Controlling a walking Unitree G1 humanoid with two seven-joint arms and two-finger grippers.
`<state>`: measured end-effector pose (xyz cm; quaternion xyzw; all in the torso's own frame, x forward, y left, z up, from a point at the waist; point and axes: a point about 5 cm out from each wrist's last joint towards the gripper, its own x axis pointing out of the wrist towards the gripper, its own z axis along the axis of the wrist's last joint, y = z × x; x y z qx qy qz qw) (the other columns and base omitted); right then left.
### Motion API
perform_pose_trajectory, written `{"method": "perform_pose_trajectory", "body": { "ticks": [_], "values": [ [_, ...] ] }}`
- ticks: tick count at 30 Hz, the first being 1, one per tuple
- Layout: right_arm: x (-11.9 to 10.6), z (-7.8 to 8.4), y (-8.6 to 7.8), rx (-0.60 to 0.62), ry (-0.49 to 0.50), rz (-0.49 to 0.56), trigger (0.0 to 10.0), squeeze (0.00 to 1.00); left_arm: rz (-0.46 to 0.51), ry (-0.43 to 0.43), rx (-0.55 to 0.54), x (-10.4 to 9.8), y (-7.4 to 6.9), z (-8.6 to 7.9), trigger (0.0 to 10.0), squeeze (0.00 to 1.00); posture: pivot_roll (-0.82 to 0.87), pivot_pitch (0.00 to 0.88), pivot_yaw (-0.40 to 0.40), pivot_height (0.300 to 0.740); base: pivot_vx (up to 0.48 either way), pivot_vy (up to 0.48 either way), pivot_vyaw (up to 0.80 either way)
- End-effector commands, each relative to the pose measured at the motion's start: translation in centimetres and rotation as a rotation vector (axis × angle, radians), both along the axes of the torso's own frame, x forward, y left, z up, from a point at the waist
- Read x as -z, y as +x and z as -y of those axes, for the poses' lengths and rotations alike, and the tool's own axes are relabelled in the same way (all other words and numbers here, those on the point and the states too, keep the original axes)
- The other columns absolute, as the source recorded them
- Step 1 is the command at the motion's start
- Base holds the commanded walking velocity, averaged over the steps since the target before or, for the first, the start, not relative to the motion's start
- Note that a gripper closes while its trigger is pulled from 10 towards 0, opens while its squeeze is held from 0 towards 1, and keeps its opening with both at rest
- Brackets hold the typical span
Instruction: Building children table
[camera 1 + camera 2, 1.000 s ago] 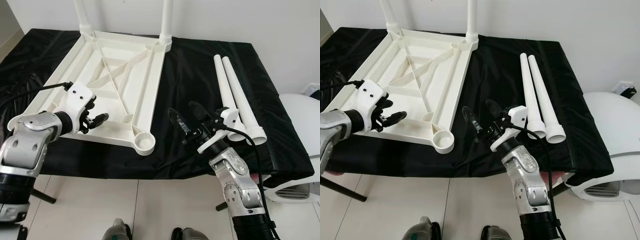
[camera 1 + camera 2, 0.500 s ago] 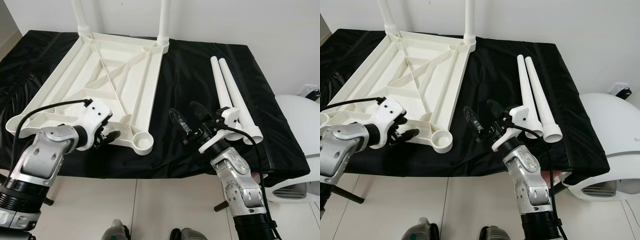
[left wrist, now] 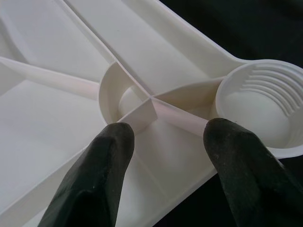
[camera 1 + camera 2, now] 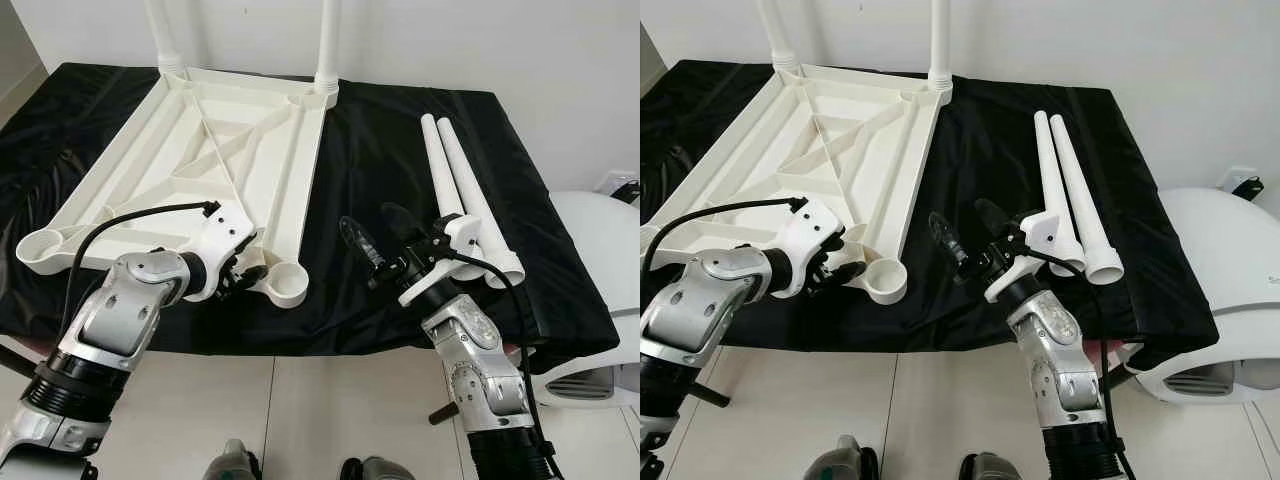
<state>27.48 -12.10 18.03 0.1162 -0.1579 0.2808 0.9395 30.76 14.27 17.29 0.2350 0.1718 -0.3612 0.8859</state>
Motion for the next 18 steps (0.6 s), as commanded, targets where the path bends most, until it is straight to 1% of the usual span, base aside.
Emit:
{"method": "perform_pose_trajectory", "body": {
  "ticks": [1, 2, 5, 6, 9, 12, 13, 14, 15, 18],
  "values": [
    [-0.1, 0.2, -0.1, 0.013, -0.007, 0.008, 10.0, 0.00, -0.040, 0.018, -0.001, 1.0, -0.1, 0.4, 10.0, 0.00, 0.05, 0.071, -0.010, 0.740, 0.000, 0.000, 0.00],
    [-0.1, 0.3, -0.1, 0.017, -0.007, 0.010, 10.0, 0.00, -0.045, 0.018, 0.008, 1.2, 0.0, 0.8, 10.0, 0.00, 0.05, 0.074, -0.007, 0.740, 0.000, 0.000, 0.00],
    [-0.2, 0.4, -0.1, 0.021, -0.007, 0.011, 10.0, 0.00, -0.049, 0.018, 0.015, 1.4, 0.0, 1.0, 10.0, 0.00, 0.04, 0.077, -0.005, 0.740, 0.000, 0.000, 0.00],
    [-0.2, 0.5, -0.1, 0.028, -0.008, 0.011, 10.0, 0.00, -0.055, 0.016, 0.024, 1.5, 0.1, 1.5, 10.0, 0.00, 0.04, 0.079, -0.004, 0.740, 0.000, 0.000, 0.00],
    [-0.2, 0.5, -0.2, 0.029, -0.008, 0.010, 10.0, 0.00, -0.057, 0.015, 0.031, 1.6, 0.2, 1.7, 10.0, 0.00, 0.04, 0.081, -0.002, 0.740, 0.000, 0.000, 0.00],
    [-0.2, 0.6, -0.2, 0.034, -0.006, 0.010, 10.0, 0.00, -0.057, 0.005, 0.044, 1.6, 0.4, 2.5, 10.0, 0.00, 0.04, 0.084, 0.000, 0.740, 0.000, 0.000, 0.00],
    [-0.2, 0.6, -0.2, 0.034, -0.006, 0.010, 10.0, 0.00, -0.057, 0.005, 0.044, 1.6, 0.4, 2.5, 10.0, 0.00, 0.04, 0.084, 0.000, 0.740, 0.000, 0.000, 0.00],
    [-0.2, 0.6, -0.2, 0.036, -0.004, 0.010, 10.0, 0.00, -0.060, 0.001, 0.051, 1.6, 0.5, 2.9, 10.0, 0.00, 0.04, 0.085, 0.001, 0.740, 0.000, 0.000, 0.00],
    [-0.2, 0.6, -0.2, 0.036, -0.004, 0.010, 10.0, 0.00, -0.060, 0.001, 0.051, 1.6, 0.5, 2.9, 10.0, 0.00, 0.04, 0.085, 0.001, 0.740, 0.000, 0.000, 0.00],
    [-0.3, 0.6, -0.2, 0.040, -0.002, 0.013, 10.0, 0.00, -0.063, -0.018, 0.066, 1.7, 0.7, 3.9, 10.0, 0.00, 0.03, 0.086, 0.002, 0.740, 0.000, 0.000, 0.00]
  ]
}}
